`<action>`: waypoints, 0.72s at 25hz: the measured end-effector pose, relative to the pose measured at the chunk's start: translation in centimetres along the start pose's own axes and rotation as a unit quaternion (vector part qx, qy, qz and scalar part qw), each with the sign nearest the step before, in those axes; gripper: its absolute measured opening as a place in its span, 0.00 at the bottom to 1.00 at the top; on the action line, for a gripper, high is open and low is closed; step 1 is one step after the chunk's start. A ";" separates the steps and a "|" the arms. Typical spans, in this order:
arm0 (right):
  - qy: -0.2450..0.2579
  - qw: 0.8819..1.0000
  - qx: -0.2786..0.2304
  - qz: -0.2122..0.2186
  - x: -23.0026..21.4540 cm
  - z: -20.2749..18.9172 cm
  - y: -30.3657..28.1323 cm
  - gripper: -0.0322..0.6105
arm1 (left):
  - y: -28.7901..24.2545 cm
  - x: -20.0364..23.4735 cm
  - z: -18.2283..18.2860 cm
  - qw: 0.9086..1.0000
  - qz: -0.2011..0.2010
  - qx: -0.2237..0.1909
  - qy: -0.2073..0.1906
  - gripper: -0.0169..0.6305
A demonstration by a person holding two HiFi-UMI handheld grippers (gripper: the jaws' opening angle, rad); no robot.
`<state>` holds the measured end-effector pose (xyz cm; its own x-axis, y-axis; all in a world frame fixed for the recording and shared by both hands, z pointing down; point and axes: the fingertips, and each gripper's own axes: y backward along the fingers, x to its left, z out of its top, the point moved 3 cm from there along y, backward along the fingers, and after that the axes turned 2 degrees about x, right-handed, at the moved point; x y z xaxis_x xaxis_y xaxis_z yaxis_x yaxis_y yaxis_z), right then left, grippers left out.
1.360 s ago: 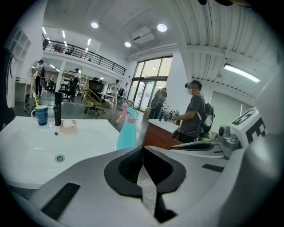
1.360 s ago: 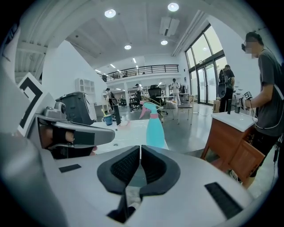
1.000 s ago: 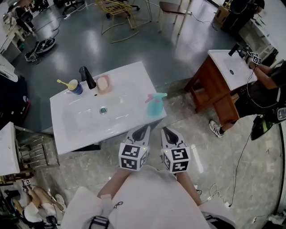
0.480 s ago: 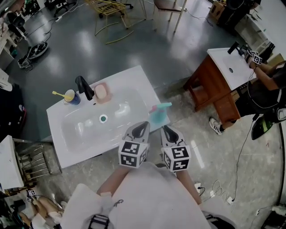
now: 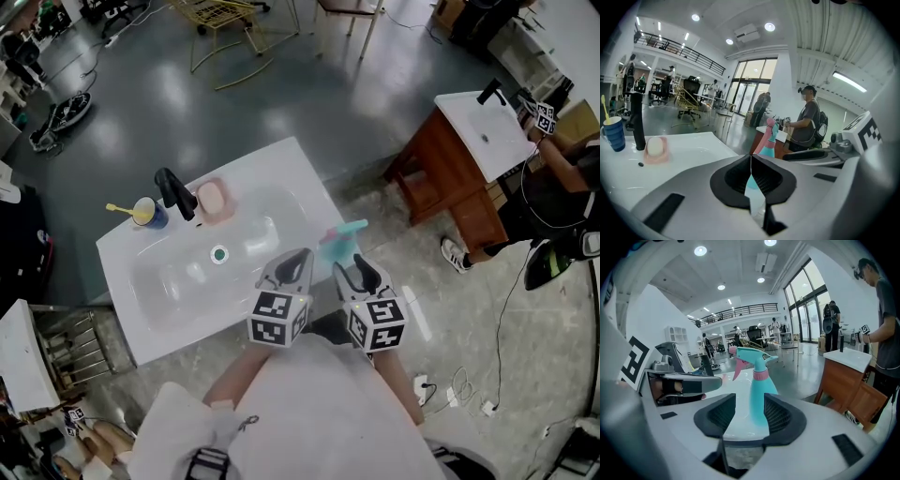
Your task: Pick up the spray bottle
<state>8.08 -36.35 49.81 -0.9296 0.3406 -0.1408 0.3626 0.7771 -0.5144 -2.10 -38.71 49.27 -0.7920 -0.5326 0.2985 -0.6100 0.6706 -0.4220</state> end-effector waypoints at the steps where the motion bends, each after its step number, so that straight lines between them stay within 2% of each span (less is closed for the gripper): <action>1: 0.000 1.000 -0.001 -0.002 0.0 0.1 -0.1 0.33 | 0.0 0.1 0.0 1.000 -0.002 0.002 -0.001 0.07; 10: 0.007 0.999 -0.038 -0.023 -1.0 1.3 -1.2 0.49 | -0.1 0.7 0.3 1.000 0.004 0.004 -0.008 0.07; 18: 0.025 0.999 -0.035 -0.020 -2.5 1.8 -3.2 0.52 | -0.7 1.6 0.3 1.000 0.025 0.002 -0.001 0.07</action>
<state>9.09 -40.65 50.24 -0.9399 0.3325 -0.0775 0.3298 0.8257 -0.4576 -2.96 -40.23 49.77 -0.8212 -0.5001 0.2749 -0.5700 0.6944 -0.4393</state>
